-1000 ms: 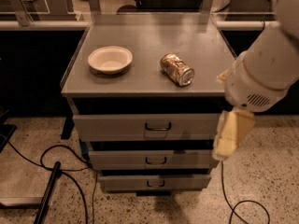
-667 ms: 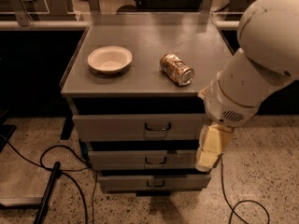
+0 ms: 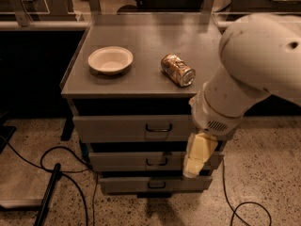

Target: Open top drawer

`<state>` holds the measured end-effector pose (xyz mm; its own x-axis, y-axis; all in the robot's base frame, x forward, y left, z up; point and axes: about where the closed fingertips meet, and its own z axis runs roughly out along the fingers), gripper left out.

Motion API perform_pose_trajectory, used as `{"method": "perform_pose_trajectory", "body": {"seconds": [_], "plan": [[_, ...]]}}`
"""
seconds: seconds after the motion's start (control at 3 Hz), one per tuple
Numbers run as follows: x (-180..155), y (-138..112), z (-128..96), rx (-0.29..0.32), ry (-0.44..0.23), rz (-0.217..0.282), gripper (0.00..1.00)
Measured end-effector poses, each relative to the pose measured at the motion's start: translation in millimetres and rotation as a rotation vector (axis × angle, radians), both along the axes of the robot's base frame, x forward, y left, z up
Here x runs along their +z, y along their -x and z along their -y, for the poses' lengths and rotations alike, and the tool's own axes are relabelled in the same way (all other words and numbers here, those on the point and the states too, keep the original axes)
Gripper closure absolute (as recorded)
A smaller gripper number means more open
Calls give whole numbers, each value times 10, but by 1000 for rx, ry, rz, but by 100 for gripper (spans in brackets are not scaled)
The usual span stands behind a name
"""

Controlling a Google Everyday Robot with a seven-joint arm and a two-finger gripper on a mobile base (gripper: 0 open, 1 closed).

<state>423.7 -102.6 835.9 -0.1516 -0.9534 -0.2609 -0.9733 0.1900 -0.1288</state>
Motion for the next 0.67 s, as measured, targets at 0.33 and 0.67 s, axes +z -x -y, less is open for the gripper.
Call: {"method": "perform_pose_trajectory", "body": {"seconds": [0.33,0.67], "plan": [[-319,-129,-212,-21,-10,-5,0],[-798,-403,-414,-40,-12,-33,0]]}}
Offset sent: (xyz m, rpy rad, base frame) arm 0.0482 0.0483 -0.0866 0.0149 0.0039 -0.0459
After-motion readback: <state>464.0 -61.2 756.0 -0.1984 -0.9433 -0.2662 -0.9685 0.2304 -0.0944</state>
